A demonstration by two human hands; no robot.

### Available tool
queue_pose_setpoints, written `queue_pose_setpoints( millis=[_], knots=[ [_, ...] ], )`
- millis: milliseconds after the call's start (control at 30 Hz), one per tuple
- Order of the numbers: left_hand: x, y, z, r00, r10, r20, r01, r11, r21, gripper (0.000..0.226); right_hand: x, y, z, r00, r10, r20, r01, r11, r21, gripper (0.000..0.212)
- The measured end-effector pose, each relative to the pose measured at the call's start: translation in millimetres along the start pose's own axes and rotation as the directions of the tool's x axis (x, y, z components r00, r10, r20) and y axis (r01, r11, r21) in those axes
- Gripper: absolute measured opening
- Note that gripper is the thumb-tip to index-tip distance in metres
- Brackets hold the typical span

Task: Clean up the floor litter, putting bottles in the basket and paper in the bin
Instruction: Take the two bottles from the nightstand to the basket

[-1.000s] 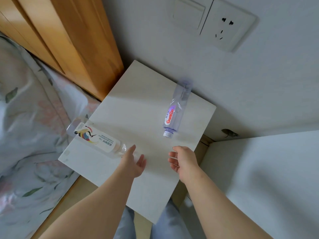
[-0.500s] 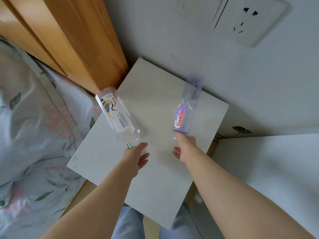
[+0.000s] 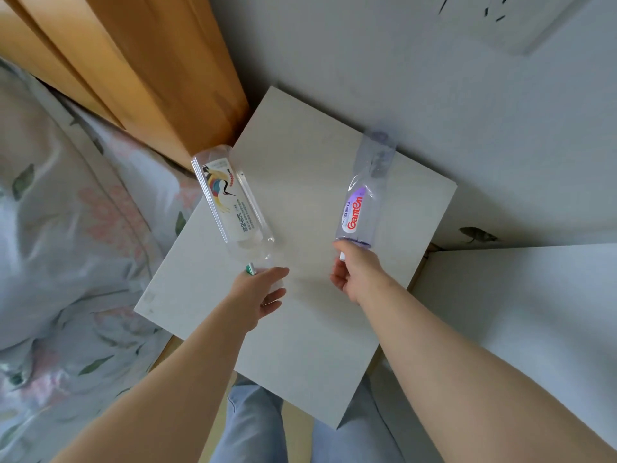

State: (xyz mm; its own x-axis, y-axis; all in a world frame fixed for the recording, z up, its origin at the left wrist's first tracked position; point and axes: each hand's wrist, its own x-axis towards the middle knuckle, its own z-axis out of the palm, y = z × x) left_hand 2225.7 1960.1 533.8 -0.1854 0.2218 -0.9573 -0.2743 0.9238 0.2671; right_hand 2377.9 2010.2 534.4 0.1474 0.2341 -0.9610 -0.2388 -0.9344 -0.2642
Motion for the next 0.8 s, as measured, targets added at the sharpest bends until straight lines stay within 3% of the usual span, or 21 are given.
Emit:
queue_pose_setpoints(
  millis=[400,600,800],
  knots=[
    [-53,36,-28,0.99,0.125,0.063,-0.128,0.991,0.044,0.013,-71,19,20,0.982,-0.181,0.056,0.183,0.982,-0.042,0.01],
    [-97,42,-53,0.96,0.253,0.119,-0.255,0.967,0.009,0.013,-128,29,35,0.924,-0.382,0.02,0.38,0.923,0.069,0.006],
    [-149,40,-73,0.905,0.399,0.145,-0.396,0.917,-0.051,0.014,-178,48,39,0.874,-0.485,0.025,0.474,0.863,0.174,0.007]
  ],
)
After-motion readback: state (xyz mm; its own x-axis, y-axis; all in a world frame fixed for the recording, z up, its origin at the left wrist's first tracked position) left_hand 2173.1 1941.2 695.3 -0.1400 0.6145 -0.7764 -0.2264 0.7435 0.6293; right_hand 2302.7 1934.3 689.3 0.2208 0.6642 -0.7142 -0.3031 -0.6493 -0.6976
